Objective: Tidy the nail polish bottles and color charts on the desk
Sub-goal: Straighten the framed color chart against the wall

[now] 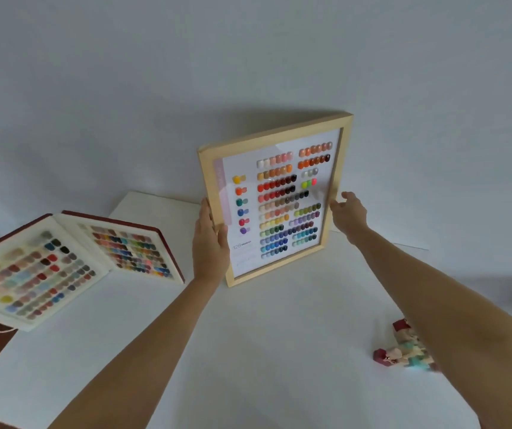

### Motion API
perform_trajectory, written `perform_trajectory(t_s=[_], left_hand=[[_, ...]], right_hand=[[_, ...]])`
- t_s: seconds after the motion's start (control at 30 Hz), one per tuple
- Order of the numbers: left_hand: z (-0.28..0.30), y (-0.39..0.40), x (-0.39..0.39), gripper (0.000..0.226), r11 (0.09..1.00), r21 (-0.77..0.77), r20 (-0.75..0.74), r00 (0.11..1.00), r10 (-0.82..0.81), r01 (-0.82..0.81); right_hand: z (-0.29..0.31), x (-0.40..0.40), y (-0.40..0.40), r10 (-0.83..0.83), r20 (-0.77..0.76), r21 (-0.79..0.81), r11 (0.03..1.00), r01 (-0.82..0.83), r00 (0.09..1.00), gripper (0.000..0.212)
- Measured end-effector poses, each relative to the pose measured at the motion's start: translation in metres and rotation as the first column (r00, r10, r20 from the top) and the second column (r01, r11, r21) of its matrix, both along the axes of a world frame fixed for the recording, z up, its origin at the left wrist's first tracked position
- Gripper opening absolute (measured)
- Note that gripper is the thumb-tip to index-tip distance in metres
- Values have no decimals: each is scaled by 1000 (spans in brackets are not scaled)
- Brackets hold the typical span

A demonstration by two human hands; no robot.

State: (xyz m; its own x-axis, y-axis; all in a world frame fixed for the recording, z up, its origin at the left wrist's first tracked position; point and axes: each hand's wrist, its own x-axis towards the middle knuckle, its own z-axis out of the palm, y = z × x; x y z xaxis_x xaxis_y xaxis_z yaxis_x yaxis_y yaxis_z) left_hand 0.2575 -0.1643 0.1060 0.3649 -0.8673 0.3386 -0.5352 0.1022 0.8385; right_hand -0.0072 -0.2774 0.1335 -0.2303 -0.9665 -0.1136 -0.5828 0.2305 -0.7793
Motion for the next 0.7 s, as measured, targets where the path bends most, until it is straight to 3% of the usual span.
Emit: perform_trajectory(t_s=[0.1,0.23,0.37,0.7], left_hand=[[-5,-1,-3,55,1000,-6,-6,1000,27,-27],[-7,-5,-7,55,999,-2,-48,998,50,-50],[-7,-15,-6,51,997,10,-54,996,74,-74],[-7,-68,1,35,995,90,23,999,43,-45]], right_hand=[[-4,-6,-20,75,75,69,994,-80,994,49],[-12,-13,-33,232,109,47,970,-239,966,28],[-20,-21,-29,213,45,-22,977,-212,976,14],[-33,-39,-3,142,33,-107,985,-138,989,10]])
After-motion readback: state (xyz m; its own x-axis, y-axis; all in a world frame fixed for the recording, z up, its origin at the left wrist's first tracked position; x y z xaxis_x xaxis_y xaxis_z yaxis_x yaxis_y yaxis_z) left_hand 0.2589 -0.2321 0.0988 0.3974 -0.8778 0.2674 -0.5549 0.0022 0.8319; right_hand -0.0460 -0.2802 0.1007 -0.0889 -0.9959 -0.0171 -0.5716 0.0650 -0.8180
